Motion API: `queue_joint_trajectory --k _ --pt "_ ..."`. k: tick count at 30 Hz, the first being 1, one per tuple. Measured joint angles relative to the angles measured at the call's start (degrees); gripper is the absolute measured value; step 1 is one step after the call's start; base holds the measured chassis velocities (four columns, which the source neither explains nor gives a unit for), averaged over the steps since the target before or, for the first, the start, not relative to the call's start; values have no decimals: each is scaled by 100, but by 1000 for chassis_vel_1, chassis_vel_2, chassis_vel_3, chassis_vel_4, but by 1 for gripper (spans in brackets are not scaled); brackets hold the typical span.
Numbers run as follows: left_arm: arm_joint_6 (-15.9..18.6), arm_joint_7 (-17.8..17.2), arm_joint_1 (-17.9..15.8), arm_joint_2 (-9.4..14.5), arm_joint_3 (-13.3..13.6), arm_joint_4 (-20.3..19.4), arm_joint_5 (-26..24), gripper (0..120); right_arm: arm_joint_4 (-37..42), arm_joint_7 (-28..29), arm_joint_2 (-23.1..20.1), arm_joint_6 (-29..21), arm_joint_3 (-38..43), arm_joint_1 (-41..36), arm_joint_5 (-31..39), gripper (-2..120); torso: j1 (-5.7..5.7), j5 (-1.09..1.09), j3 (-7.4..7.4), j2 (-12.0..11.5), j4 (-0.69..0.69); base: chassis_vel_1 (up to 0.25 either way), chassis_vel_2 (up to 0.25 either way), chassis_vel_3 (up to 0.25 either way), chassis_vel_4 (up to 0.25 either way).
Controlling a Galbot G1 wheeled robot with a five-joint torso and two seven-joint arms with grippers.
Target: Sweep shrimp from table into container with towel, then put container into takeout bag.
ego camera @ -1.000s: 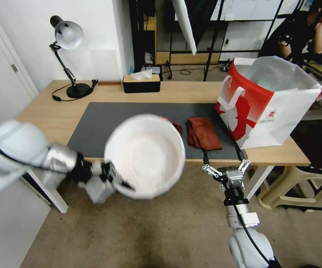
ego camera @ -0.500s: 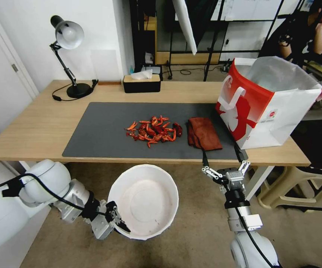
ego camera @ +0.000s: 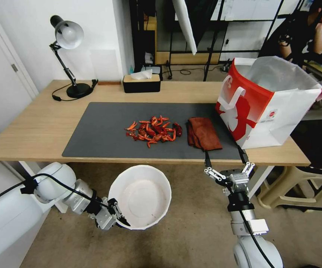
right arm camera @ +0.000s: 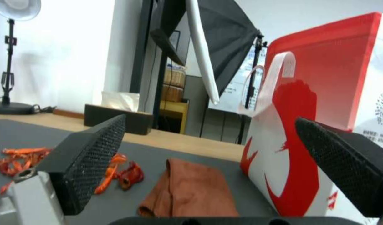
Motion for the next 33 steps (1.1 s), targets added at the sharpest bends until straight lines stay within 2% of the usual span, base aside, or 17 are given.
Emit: queue_joint_trajectory --k 3,7,9,11,13,15,17,19,22,23,25,26,29,33 --pt "-22 -37 -34 -56 33 108 10 0 0 11 -37 -83 -18 59 63 100 0 0 0 0 -1 0 0 0 0" --pt "-45 -102 -86 -206 86 256 77 0 1 159 -170 -440 -79 233 266 100 0 0 0 0 0 0 0 0 0" --pt "-88 -115 -153 -338 137 364 151 0 49 412 -375 -941 -137 419 548 100 0 0 1 0 -1 0 0 0 0" --pt "-94 -116 -166 -357 144 388 158 0 57 486 -441 -1093 -157 473 635 100 0 1 0 0 -2 0 0 0 0" --pt "-121 -123 -223 -416 150 477 165 0 51 781 -726 -1736 -218 765 1015 100 0 1 0 0 -1 0 0 0 0" --pt "-127 -125 -240 -426 146 495 165 0 30 827 -802 -1870 -226 839 1102 100 0 0 0 0 0 0 0 0 0" --pt "-139 -128 -294 -440 126 539 162 0 -112 951 -1156 -2327 -314 1225 1470 100 0 2 0 0 -1 0 0 0 0" --pt "-140 -129 -304 -443 120 544 159 0 -137 964 -1221 -2423 -340 1305 1535 100 1 2 1 0 0 0 0 0 0" --pt "-140 -130 -313 -483 118 565 153 0 -183 1098 -1543 -3157 -486 1724 2000 100 0 1 1 0 0 0 0 0 0" --pt "-140 -130 -313 -483 118 565 153 0 -183 1098 -1543 -3157 -486 1724 2000 100 0 1 1 0 0 0 0 0 0" --pt "-140 -130 -317 -521 118 566 149 0 -208 1194 -1766 -3716 -569 1993 2452 100 0 0 1 0 0 0 0 0 0" --pt "-140 -130 -317 -521 118 566 149 0 -208 1194 -1766 -3716 -569 1993 2452 100 0 0 1 0 0 0 0 0 0" --pt "-140 -130 -334 -554 117 578 148 0 -438 1300 -2006 -4228 -688 2439 3041 100 0 1 1 0 -1 0 0 0 0" --pt "-155 -129 -348 -602 115 629 151 0 -637 1445 -2100 -4527 -823 2757 3546 100 1 1 1 0 0 0 0 0 0"
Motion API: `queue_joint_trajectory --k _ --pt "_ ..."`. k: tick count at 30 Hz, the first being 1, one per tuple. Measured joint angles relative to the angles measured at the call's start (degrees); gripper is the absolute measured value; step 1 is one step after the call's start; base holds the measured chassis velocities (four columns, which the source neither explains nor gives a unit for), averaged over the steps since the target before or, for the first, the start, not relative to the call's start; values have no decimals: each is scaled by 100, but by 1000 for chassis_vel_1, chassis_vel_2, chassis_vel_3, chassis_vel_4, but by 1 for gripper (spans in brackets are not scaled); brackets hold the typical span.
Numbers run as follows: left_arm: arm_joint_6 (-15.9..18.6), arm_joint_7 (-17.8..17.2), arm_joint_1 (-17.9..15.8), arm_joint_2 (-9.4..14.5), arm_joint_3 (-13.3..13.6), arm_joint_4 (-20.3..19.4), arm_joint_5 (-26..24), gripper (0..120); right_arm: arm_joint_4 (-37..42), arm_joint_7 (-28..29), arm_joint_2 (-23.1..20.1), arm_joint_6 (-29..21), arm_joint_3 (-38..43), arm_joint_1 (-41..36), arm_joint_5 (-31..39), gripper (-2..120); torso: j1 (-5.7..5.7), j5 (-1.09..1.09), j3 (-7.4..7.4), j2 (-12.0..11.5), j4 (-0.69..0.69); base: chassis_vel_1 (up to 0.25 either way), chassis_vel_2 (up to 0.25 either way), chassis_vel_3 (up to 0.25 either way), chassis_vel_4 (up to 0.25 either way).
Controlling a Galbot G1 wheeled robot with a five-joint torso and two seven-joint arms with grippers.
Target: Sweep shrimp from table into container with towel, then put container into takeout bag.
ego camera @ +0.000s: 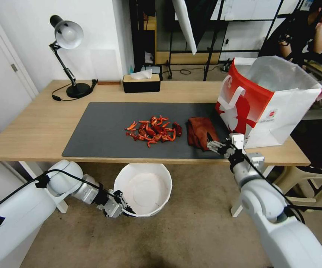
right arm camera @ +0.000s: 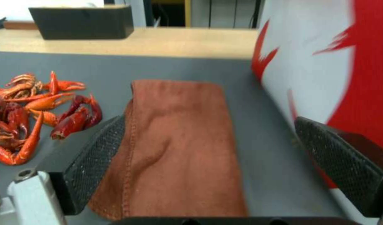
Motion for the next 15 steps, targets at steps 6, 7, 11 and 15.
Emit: queue_joint_trajectory --k 6,7,11,15 --pt "-43 0 -18 -59 -9 90 16 0 -334 163 -21 -220 -292 449 394 100 0 -1 0 0 -1 0 0 0 0" --pt "-46 1 -18 -54 -13 90 17 0 -408 224 -10 -256 -346 529 478 100 0 -1 0 0 0 0 0 0 0" --pt "-46 1 -21 -29 -43 72 10 0 -627 322 5 -330 -440 709 625 100 0 0 -1 0 0 0 0 0 0" --pt "-50 1 -38 -21 -64 83 2 0 -799 359 3 -391 -482 840 760 100 0 -1 -1 0 -1 0 0 0 0"
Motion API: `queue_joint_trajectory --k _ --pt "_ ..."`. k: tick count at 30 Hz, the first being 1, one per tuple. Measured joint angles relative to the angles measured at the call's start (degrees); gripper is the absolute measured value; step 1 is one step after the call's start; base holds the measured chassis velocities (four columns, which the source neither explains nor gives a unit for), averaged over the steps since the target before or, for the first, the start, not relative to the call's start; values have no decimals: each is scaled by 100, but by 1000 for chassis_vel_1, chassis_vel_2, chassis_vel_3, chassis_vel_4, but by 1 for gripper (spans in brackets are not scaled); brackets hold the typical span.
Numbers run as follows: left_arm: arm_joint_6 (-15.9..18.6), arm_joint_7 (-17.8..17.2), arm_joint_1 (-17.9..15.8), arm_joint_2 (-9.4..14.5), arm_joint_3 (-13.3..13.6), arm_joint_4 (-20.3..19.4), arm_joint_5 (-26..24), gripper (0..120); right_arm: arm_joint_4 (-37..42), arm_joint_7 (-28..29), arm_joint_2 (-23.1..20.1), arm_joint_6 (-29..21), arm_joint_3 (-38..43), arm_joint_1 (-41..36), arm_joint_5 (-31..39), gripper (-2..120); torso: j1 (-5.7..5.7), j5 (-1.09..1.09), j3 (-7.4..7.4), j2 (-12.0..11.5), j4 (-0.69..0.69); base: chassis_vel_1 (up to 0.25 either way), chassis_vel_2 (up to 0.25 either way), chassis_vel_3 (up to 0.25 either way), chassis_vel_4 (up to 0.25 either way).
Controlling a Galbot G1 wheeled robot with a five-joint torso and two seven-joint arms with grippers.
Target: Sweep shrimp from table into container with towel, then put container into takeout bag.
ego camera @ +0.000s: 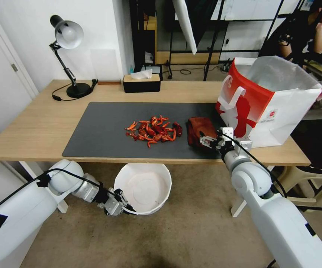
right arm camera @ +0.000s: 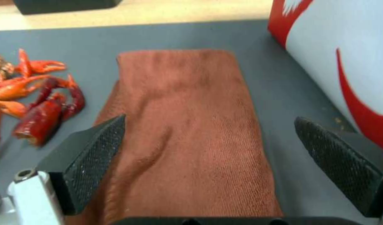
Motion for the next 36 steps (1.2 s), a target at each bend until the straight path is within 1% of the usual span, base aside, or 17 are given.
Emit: queue_joint_trajectory --k 9,11,12,13,15,16,17,21,22,24,25,28,29,30,31,32,36 --pt "-20 0 -74 -2 -28 26 -53 0 -441 75 30 -120 -272 490 222 98 0 0 0 1 1 0 0 0 0" --pt "-20 1 -75 -5 -28 37 -56 0 -511 125 44 -176 -309 572 273 89 0 0 0 1 1 0 0 0 0" --pt "-21 1 -65 -25 -28 53 -56 0 -614 142 57 -223 -347 639 300 80 0 0 0 1 1 0 0 0 0" --pt "-21 1 -65 -25 -28 53 -56 0 -614 142 57 -223 -347 639 300 80 0 0 0 1 1 0 0 0 0" --pt "-25 1 -48 -43 -28 66 -56 0 -675 140 65 -251 -366 669 303 74 0 -1 0 1 0 0 0 0 0" --pt "-31 3 -42 -50 -29 76 -56 0 -715 127 75 -273 -383 686 302 67 -1 0 0 1 0 0 0 0 0" --pt "-31 3 -42 -50 -29 76 -56 0 -715 127 75 -273 -383 686 302 67 -1 0 0 1 0 0 0 0 0" --pt "-36 5 -48 -64 -42 91 -56 0 -770 101 115 -300 -418 712 303 49 -1 -1 0 1 0 0 0 0 0" --pt "-36 5 -48 -64 -42 91 -56 0 -770 101 115 -300 -418 712 303 49 -1 -1 0 1 0 0 0 0 0" --pt "-36 6 -50 -65 -47 91 -59 0 -776 94 134 -311 -427 712 303 39 -1 -1 -1 1 0 0 0 0 0" --pt "-36 6 -50 -65 -47 91 -59 0 -776 94 134 -311 -427 712 303 39 -1 -1 -1 1 0 0 0 0 0" --pt "-36 8 -49 -63 -65 89 -68 0 -781 70 142 -313 -417 692 303 24 -1 0 -1 1 2 0 0 0 0" --pt "-36 8 -49 -63 -65 89 -68 0 -781 70 142 -313 -417 692 303 24 -1 0 -1 1 2 0 0 0 0" --pt "-36 8 -43 -60 -75 88 -72 0 -779 43 139 -313 -399 679 303 18 -1 0 -1 1 2 0 0 0 0" --pt "-36 9 -36 -57 -83 88 -73 0 -774 28 133 -313 -385 671 302 16 -1 0 -1 1 2 0 0 0 0" --pt "-42 9 -24 -54 -95 88 -75 0 -762 -4 123 -315 -356 658 296 11 -1 0 -1 1 2 0 0 0 0" --pt "-55 10 -8 -42 -112 88 -80 0 -709 -48 78 -341 -283 655 270 5 -1 2 0 1 -1 0 0 0 0"
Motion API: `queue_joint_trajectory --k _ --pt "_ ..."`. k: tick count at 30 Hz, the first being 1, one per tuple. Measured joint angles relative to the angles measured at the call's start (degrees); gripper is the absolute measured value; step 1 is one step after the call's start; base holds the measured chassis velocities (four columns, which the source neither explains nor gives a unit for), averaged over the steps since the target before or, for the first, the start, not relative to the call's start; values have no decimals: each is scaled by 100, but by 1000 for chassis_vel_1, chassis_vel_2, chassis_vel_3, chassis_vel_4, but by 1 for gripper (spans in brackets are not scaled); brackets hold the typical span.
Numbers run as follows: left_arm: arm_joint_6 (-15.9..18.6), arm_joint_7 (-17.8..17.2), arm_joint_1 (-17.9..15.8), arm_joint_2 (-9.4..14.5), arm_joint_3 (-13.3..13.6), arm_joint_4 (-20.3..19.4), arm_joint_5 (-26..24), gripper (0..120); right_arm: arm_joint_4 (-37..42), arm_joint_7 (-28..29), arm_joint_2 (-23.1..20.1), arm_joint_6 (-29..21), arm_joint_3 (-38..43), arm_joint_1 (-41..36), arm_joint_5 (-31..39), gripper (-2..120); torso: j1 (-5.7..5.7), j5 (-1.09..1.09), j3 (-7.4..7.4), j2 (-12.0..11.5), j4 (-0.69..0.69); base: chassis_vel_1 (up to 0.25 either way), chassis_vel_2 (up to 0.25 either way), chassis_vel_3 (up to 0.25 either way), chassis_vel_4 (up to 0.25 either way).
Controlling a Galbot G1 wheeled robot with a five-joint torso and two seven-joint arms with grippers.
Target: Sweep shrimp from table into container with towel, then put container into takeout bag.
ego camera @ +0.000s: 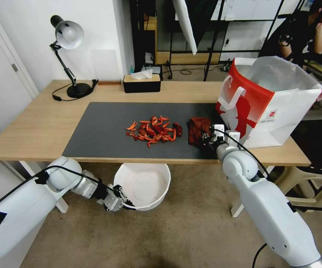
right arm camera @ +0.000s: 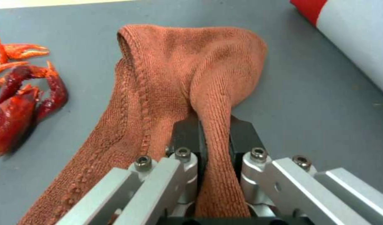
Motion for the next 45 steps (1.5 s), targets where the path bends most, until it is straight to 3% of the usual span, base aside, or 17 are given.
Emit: queue_joint_trajectory --k 9,19,21,29,45 --pt "-9 1 16 29 -49 -8 -29 0 44 -283 -209 252 -47 373 -274 5 0 -2 0 0 1 0 0 0 0" --pt "-17 -15 22 45 -85 -7 -59 0 -552 -708 -380 541 -791 1337 -574 5 0 -2 0 0 2 0 0 0 0" --pt "-49 -58 25 51 -87 13 -69 0 -1062 -1027 -423 618 -1332 1850 -774 5 1 -1 0 0 1 0 0 0 0" --pt "-52 -169 4 -84 -11 59 19 0 -2018 -1582 -351 722 -1728 2479 -1211 5 1 -2 0 0 1 0 0 0 0" --pt "-118 -198 -148 -225 181 209 218 0 -2059 -3005 -594 1119 -1934 2524 -2045 5 1 -1 0 -1 1 0 0 0 0"
